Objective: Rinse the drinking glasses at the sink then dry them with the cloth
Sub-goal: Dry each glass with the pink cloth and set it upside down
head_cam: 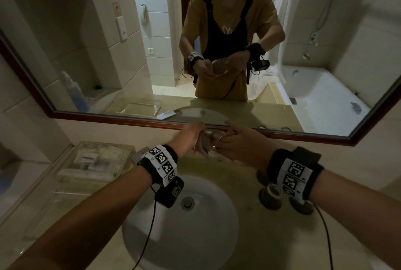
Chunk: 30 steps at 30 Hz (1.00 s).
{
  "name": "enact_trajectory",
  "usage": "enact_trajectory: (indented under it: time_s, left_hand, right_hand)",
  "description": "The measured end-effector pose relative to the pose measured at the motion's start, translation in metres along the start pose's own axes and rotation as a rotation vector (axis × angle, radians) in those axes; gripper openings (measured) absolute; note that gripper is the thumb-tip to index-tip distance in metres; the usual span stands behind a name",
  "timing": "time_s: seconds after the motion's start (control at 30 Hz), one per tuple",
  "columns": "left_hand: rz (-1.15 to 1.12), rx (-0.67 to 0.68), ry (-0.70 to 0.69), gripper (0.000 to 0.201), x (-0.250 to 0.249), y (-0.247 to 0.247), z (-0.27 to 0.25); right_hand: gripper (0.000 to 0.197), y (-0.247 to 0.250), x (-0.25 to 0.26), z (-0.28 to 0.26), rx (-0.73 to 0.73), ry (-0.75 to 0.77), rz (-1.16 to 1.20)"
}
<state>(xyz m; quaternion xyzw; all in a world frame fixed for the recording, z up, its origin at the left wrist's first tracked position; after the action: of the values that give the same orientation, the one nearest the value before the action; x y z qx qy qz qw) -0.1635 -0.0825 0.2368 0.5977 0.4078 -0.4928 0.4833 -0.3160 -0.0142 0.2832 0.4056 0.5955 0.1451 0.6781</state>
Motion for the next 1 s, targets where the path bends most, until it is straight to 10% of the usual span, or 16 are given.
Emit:
enact_trajectory:
  time_s: [0.07,0.2,0.6,0.83,1.0]
  left_hand:
    - [-0.039,0.118,0.192,0.047,0.005,-0.006,-0.005]
    - [-0.062,0.2,0.278,0.043,0.001,-0.008,-0.016]
    - [-0.032,-0.289,-0.193,0.039,-0.014,0.0,-0.006]
    - [0.105,-0.443,-0.509,0.041,-0.037,-0.006,-0.02]
    - [0.154,-0.455,-0.64,0.039,-0.04,-0.008,-0.022]
  right_hand:
    - [0.077,-0.007,-0.002,-0.005,0.192,0.138,-0.223]
    - [0.061,-0.009,-0.002,-0.005,0.065,0.028,-0.167]
    - [0.055,-0.018,0.023,0.006,-0.389,-1.031,2.498]
    - [0.024,-0.017,0.001,0.002,-0.809,-1.495,2.788]
    - [0.021,-0.015,-0.001,0.002,-0.741,-1.472,2.859]
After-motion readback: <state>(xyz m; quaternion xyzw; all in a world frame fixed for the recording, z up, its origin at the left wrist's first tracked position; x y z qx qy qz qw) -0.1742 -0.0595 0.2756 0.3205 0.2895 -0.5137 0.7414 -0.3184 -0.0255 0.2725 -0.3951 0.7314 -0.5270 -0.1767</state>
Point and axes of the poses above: each hand's wrist, its own z-axis towards the middle knuckle, its own y-axis out of the back of the hand, x = y × z, the point moved 4 cm from there along z, towards the middle knuckle, and after that the axes turned 6 degrees about -x, right-handed, at the moved point
